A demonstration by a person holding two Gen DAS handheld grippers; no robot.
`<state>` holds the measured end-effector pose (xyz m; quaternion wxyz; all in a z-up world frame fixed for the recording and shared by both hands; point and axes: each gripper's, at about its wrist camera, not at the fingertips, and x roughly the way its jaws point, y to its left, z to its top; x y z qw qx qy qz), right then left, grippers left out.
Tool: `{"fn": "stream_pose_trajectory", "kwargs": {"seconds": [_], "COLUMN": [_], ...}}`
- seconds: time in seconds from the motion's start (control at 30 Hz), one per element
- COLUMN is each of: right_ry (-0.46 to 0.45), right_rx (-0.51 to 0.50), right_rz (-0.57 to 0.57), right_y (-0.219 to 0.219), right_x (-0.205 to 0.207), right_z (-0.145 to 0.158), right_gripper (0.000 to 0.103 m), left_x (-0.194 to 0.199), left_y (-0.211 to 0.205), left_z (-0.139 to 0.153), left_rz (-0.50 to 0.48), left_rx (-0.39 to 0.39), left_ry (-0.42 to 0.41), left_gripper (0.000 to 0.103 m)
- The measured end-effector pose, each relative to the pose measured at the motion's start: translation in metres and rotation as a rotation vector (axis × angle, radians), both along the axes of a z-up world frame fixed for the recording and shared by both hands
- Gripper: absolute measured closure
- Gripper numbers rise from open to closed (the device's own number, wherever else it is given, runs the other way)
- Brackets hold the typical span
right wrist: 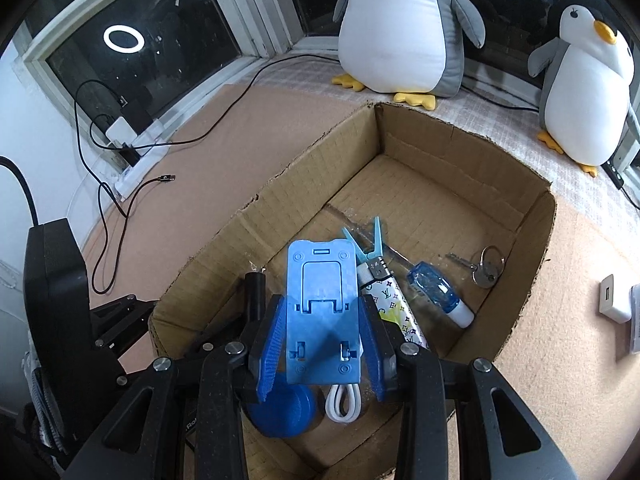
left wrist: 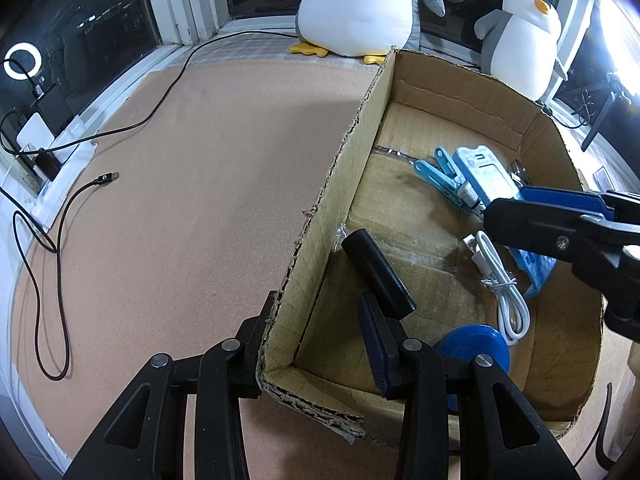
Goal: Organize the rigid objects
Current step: 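Carry the phone stand into the box and open the right tool, then move the right tool to the white boxed power bank and grasp it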
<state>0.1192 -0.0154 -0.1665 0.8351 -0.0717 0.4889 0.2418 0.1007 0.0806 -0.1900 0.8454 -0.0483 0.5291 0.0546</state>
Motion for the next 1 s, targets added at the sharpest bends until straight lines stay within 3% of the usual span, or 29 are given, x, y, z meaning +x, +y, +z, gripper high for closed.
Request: {"fn": "stream_pose_trajectory", "kwargs": {"seconds": [0.17,0.6,0.77,1.0], "right_ry": [-0.008,-0.047,-0.11,-0.127], "right_rx": [-0.004,0.043,0.047,0.064], "right_rz": [0.005,-0.062,-0.136,-0.284], "right_y": [0.001,-0.029,-0.069,-0.145], "right_x": [-0.001,-0.004,-0.001,0.018], "right_z": [0.001,0.019,0.041,0.053], "right_gripper": [0.051,0.05,0.05,0.051], "left_x": [0.0,-0.001,0.0,0.001], "left_y": [0.0,0.0,0.0,-0.003], "left_z": [0.0,0.0,0.0,-0.001], "left_rz": [0.0,-0.001,-0.002,-0.003], "left_rx": [0.0,0.002,0.005,0.011], "left_ry": [0.0,-0.001,0.0,0.0], "left_gripper": [0.061,0.061,0.061,0.061]}}
